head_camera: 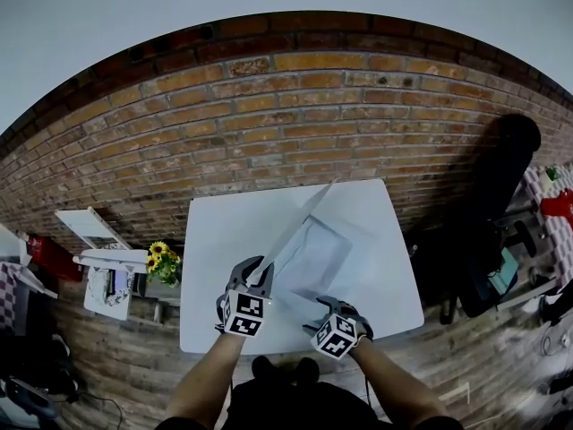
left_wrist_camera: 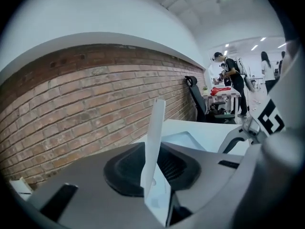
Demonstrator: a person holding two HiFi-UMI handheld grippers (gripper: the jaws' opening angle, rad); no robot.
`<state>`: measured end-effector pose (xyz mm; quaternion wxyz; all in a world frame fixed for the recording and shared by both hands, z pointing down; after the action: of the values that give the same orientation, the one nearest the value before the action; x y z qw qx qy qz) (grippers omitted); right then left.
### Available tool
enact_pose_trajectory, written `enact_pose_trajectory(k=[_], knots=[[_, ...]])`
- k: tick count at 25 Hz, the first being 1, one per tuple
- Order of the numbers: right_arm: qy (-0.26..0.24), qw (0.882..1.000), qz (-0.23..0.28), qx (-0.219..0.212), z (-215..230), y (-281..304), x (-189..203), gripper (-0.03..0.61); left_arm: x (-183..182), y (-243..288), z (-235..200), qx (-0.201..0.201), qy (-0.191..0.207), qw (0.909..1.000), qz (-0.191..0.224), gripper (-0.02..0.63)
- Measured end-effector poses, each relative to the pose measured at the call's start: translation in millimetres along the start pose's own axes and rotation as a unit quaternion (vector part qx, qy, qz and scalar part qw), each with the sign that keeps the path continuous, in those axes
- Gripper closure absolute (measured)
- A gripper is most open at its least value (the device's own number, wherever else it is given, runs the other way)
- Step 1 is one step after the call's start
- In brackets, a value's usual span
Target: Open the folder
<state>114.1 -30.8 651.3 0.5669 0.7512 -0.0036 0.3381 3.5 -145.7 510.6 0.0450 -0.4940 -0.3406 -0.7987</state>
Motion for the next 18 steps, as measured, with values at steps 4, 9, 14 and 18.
enact_pose_trajectory(k=[4,9,14,18], knots=[[-0.018,0.999,-0.03,0.008,3.6,9.5,4.3,0.224,-11.0,3.0,-19.1,-0.013,-0.015,0.9998,0.007,0.563],[-0.048,0.996,-0.074,0.017,6.2,12.3,7.5,0.273,3.3,0.5,-56.7,-0.024,-0.053,0.9983,-0.001,0.589],[-0.101,0.987,-0.122,0.016,12.2,8.5,13.4,0.291,59.6,-38.9,-102.4,-0.071,-0.162,0.9835,-0.037,0.589],[-0.106,0.984,-0.142,0.008,22.6,10.0,12.9,0.305,131.3,-76.9,-122.3,-0.118,-0.237,0.9604,-0.087,0.58]])
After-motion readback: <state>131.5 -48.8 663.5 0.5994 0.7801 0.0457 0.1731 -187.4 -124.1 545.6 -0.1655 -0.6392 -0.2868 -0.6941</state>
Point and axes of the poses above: the fingertips, and each gripper's own axes: y forward along the fingers, z to its right, x out of its underside, the point moved 3 cm from there along -y, backward along the fingers, and after that the axes turned 5 degrees about -z, right-handed, at the moved point
